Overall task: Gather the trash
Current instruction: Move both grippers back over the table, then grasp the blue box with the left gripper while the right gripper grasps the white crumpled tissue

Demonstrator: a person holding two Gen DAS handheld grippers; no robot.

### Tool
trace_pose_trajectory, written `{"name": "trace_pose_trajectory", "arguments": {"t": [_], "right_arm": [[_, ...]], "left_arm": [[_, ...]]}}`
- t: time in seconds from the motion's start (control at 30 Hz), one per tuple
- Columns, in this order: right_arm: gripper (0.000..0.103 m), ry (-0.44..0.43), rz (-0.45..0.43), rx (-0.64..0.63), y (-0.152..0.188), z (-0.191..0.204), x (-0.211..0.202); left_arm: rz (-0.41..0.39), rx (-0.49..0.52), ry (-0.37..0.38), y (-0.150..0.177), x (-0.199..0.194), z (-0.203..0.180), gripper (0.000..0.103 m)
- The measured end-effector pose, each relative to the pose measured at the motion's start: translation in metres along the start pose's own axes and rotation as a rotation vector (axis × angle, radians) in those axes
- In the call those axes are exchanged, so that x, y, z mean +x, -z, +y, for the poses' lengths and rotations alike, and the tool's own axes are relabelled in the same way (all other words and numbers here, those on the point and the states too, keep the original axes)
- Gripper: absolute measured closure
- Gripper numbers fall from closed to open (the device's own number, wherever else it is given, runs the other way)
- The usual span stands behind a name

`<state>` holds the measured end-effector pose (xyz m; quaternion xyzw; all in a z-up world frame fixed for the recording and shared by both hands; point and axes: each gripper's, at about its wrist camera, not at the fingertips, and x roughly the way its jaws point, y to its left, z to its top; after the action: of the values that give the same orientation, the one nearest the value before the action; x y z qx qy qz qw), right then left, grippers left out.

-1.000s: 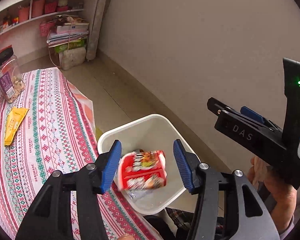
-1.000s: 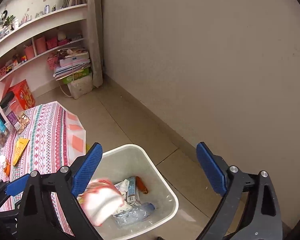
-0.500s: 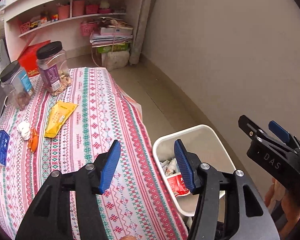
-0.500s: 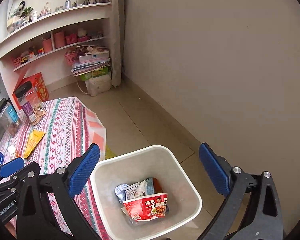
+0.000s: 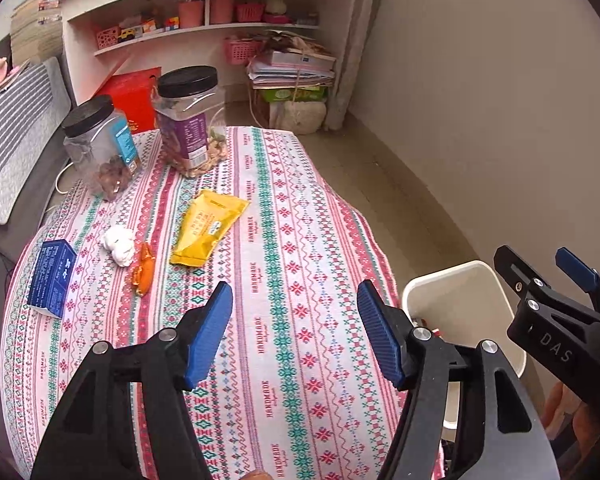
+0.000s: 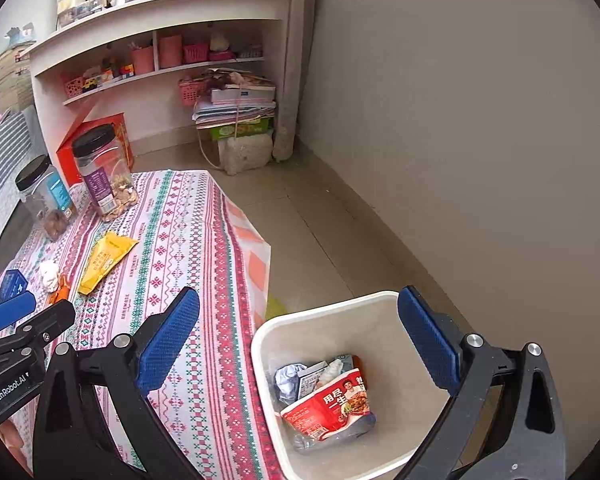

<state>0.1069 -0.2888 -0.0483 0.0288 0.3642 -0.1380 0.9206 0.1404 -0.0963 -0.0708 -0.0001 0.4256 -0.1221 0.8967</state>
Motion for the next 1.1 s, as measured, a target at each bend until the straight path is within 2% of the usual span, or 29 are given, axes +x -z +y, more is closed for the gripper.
{"name": "trace_pose_trajectory", "arguments": {"t": [0.23, 0.33, 0.67, 0.87, 1.0, 1.1], "right_arm": [[0.008, -0.066, 0.026, -0.064, 0.001, 0.051, 0.011], [0.008, -0.096, 0.04, -0.086, 0.001, 0.073, 0.016], [0.008, -0.161, 0.082, -0.152, 0.005, 0.137, 0.034], [0.008, -0.2, 0.09, -0.188, 0.008, 0.166, 0.046], [0.007, -0.267, 0.092, -0.22, 0.011, 0.187, 0.054], [0.007, -0.346, 0.121, -0.243, 0.012, 0.207, 0.064]], "left_arm": [[0.034, -0.027, -0.08, 0.004, 0.008, 0.047, 0.038], [0.059, -0.038, -0.138, 0.008, 0.015, 0.071, 0.036], [0.16, -0.139, -0.311, 0.011, 0.04, 0.186, 0.034], [0.199, -0.134, -0.432, 0.001, 0.056, 0.24, 0.032], [0.258, -0.142, -0.444, 0.0, 0.074, 0.271, 0.03], [0.324, -0.145, -0.423, 0.003, 0.093, 0.286, 0.028]]}}
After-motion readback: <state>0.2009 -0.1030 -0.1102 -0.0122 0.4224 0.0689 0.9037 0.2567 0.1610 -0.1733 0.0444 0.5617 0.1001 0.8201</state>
